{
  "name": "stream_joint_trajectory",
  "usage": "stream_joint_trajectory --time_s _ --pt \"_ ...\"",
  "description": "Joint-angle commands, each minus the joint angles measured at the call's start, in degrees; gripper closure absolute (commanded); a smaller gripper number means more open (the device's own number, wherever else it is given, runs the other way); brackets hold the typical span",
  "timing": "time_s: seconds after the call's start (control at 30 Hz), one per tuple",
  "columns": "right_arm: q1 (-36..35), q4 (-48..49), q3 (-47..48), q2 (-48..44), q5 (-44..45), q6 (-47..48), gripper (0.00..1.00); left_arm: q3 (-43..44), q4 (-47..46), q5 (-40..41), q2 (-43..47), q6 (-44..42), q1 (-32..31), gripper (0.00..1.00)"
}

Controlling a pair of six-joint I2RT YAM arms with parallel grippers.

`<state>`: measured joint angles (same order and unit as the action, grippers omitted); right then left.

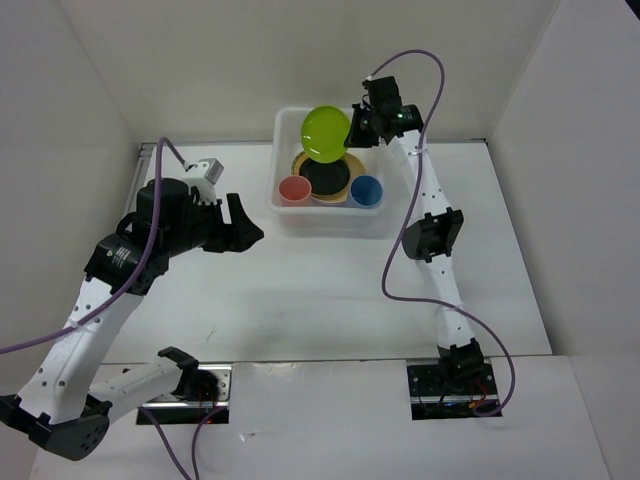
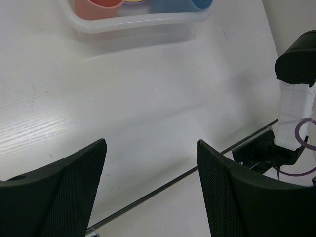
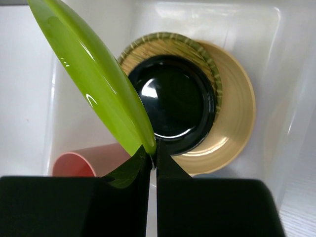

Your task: Place the mixed dishes into the plastic bin

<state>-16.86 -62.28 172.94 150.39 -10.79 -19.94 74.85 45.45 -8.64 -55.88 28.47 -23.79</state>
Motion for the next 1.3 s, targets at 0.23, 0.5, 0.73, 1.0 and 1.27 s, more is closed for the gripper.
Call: stream_joint_trajectory --time_s 0.23,0.5,0.73,1.0,1.27 --pt "-1.9 -4.4 2.4 2.6 3.5 3.0 1.00 0.0 -0.8 0.4 1.0 -1.1 0.2 0.19" --pt "-2.6 -4.4 2.4 3.7 4.7 3.5 1.00 0.0 -0.3 0.4 1.0 -1.1 0.2 0.18" --pt "-3.1 -5.0 2.4 4.8 5.2 3.5 1.00 -0.5 -0.3 0.4 2.2 -1.1 0.2 0.18" --pt "-3.6 -5.0 1.9 6.6 5.9 4.0 1.00 -1.0 -0.3 0.9 2.7 -1.1 0.2 0.17" --pt "-3.6 -5.0 1.9 7.1 6.4 4.0 0.90 -1.0 -0.3 0.9 2.2 -1.1 0.2 0.16"
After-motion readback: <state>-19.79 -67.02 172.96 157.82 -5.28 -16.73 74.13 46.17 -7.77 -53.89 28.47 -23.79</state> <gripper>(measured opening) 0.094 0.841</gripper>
